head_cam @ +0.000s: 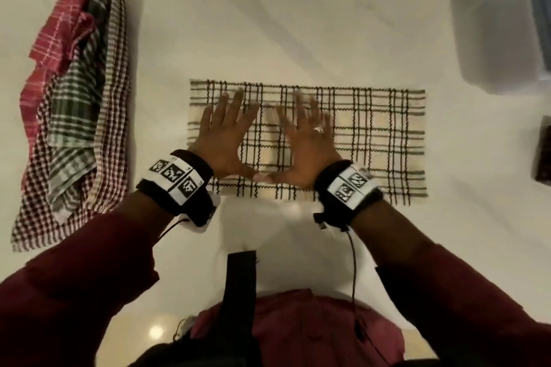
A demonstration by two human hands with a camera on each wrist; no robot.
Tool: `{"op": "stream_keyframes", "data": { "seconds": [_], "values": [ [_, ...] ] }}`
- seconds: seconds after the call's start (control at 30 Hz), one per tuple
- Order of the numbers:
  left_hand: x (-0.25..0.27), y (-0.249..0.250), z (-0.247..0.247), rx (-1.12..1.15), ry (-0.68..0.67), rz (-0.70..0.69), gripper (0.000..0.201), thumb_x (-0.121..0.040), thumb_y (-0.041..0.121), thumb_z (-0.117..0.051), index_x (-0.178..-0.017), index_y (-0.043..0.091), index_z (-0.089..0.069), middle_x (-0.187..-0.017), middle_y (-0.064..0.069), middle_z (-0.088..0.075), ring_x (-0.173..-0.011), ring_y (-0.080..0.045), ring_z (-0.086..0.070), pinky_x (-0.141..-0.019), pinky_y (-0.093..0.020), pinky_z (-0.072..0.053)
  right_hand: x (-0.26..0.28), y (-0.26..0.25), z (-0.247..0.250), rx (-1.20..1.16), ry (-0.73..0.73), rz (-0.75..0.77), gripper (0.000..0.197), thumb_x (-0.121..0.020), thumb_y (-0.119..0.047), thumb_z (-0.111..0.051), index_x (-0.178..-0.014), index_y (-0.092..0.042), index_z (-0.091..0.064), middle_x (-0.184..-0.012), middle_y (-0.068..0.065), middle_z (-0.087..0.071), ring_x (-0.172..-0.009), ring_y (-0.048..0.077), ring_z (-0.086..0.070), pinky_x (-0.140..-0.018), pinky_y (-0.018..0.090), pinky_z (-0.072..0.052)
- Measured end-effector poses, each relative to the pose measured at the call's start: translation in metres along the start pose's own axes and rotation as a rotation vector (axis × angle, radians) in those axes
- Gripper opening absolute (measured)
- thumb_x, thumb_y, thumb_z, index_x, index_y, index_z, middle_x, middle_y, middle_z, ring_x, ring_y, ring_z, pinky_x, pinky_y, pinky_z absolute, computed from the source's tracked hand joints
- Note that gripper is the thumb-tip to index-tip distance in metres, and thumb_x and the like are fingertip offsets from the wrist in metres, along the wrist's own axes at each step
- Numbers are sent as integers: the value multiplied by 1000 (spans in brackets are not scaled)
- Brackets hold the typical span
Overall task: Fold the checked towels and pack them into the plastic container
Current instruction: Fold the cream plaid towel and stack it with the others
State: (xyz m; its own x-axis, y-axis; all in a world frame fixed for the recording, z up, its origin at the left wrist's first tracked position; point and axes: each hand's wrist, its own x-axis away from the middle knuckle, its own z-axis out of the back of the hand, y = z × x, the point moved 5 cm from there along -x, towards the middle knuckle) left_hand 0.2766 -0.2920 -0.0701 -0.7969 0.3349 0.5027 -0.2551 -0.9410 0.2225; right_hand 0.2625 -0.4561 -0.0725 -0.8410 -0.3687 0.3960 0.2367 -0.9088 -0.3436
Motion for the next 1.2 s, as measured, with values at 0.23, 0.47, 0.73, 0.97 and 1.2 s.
{"op": "stream_keyframes", "data": {
  "seconds": [0.23,0.47,0.73,0.97,1.2],
  "values": [
    [5,-19,-21,-30,-114,-13,163,-23,84,-70,-137,38,37,-143,4,48,-133,-26,42,-101,-70,20,-11,8,-22,157,-101,111,146,-37,-99,-50,-146,-35,23,-155,-1,30,-140,30,32,-107,65,16],
    [8,-18,-17,-3,-129,-22,165,-16,85,-69,-133,43,39,-141,9,50,-132,-25,44,-97,-75,18,57,125,10,73,-79,-274,145,-34,-101,-48,-139,-42,33,-148,-8,41,-136,26,38,-109,63,15],
    [39,7,-22,-8,-31,-20,150,-36,79,-73,-142,40,26,-145,1,44,-137,-29,35,-108,-62,16,116,98,3,1,153,-169,113,-64,-72,-68,-152,-26,-14,-160,8,-5,-147,30,-1,-118,54,-7],
    [90,15,-50,246,299,0,40,-66,32,-81,-102,24,-64,-114,3,-54,-110,-24,-47,-91,-36,-38,134,68,-30,-89,422,-79,24,-76,-21,-70,-99,-13,-71,-108,7,-64,-98,30,-60,-70,39,-54],
    [98,12,-58,170,463,32,21,-72,29,-78,-89,25,-67,-104,5,-60,-103,-23,-50,-81,-39,-40,131,77,-21,-49,452,-78,16,-84,-21,-54,-88,-17,-68,-93,-2,-68,-92,27,-61,-68,38,-52]
  ]
}}
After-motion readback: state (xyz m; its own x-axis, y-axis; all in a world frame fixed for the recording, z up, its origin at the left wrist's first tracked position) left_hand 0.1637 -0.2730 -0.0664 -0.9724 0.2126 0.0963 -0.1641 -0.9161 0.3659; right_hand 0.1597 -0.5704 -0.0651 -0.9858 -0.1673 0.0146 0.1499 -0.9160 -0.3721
